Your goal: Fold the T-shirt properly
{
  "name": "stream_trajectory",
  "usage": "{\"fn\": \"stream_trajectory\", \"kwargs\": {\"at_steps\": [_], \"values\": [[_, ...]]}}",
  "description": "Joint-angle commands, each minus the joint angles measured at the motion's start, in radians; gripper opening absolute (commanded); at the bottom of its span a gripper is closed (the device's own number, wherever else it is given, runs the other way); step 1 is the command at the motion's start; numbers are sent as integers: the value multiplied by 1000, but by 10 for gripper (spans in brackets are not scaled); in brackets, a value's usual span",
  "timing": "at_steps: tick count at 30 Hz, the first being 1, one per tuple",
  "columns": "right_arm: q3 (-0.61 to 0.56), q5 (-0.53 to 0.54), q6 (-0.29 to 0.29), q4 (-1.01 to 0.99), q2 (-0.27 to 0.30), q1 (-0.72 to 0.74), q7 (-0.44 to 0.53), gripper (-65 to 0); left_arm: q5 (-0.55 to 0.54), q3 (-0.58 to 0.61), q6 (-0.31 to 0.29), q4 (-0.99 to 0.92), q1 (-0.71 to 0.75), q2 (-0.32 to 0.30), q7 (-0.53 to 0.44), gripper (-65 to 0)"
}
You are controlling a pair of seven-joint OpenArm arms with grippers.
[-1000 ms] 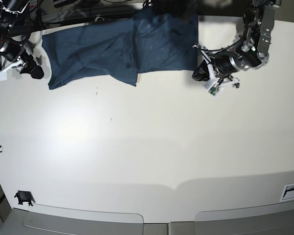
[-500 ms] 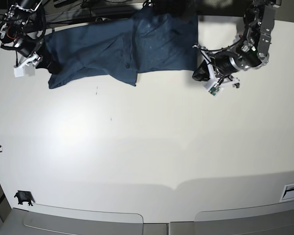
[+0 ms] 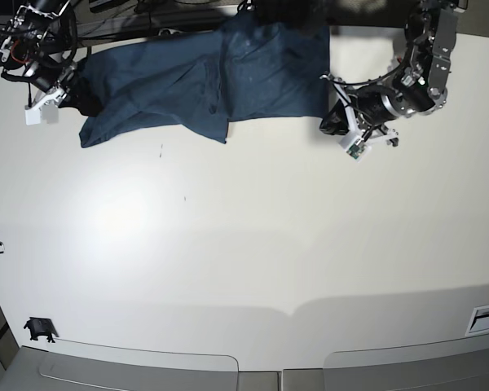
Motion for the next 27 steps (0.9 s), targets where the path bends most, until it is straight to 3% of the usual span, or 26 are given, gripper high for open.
{"fn": "stream_trajectory", "kwargs": {"at_steps": [1, 8, 11, 14, 27], "values": [[4, 14, -1, 10, 23, 6, 18, -650, -12, -5, 0, 21, -10, -6, -24, -650], [4, 16, -1, 10, 23, 27, 16, -650, 37, -11, 2, 22, -10, -6, -23, -650], [5, 87, -1, 13, 27, 39, -19, -650, 36, -45, 2, 22, -10, -6, -15, -650], [5, 177, -1, 34, 28, 39, -19, -650, 19, -113, 12, 22, -10, -6, -2, -650], [4, 177, -1, 68, 2, 38, -19, -650, -5, -423, 11, 21, -6, -6, 174, -650]]}}
